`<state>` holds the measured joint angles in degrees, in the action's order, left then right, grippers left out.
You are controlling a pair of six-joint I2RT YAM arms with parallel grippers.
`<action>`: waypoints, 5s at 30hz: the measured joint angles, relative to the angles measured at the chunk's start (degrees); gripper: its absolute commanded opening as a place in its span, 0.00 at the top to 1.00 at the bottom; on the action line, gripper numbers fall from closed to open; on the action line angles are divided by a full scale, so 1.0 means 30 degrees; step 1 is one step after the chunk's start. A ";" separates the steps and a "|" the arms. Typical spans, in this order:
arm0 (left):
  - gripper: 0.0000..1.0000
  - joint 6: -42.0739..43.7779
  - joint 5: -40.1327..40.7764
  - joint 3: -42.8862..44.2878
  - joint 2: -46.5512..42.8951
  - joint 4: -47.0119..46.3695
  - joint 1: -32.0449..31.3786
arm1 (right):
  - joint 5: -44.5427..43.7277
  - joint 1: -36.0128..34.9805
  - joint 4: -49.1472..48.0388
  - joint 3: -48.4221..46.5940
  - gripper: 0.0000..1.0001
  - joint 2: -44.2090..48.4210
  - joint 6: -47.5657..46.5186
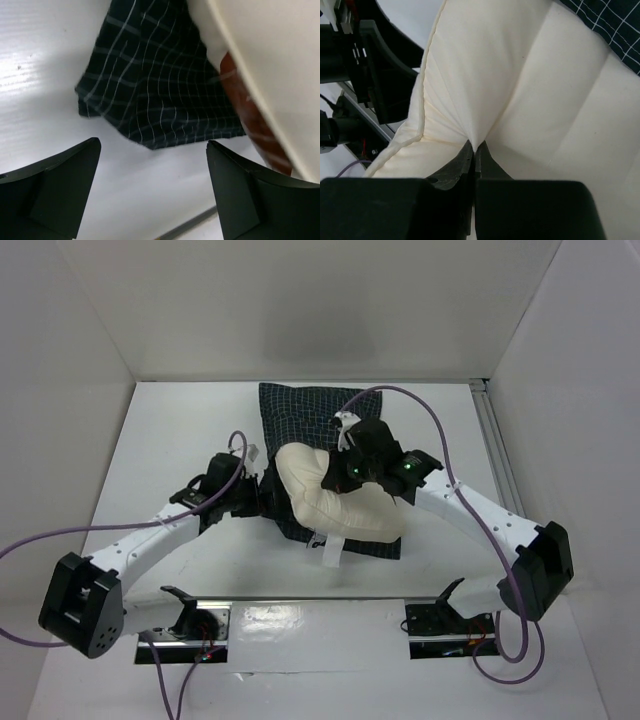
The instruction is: Put the pillow into the pillowcase
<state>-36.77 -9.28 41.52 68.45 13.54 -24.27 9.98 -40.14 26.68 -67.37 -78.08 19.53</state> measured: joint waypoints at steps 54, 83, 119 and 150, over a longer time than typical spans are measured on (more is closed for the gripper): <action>1.00 -0.3745 -0.5457 0.3257 -0.4401 -0.5391 -0.0882 | -0.6900 -0.1865 0.2106 -1.3682 1.00 -0.7526 -0.0867; 0.24 -0.3971 0.3708 0.3330 -0.7213 0.6339 -0.4401 | -0.4947 0.0714 -0.3075 -0.0758 0.18 -0.1603 0.2820; 0.21 -0.9442 1.4076 1.1285 1.1817 1.7158 -1.0185 | 0.0867 0.6368 -0.2994 0.7563 0.17 0.2433 0.1960; 1.00 -0.5464 1.1642 1.2539 0.4692 1.7901 -0.6040 | 0.2171 -0.0787 -0.8743 0.1457 1.00 -0.9755 0.1180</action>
<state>-53.17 25.65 79.13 82.52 67.24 -42.39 16.49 -42.50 0.45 -63.00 -107.35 23.07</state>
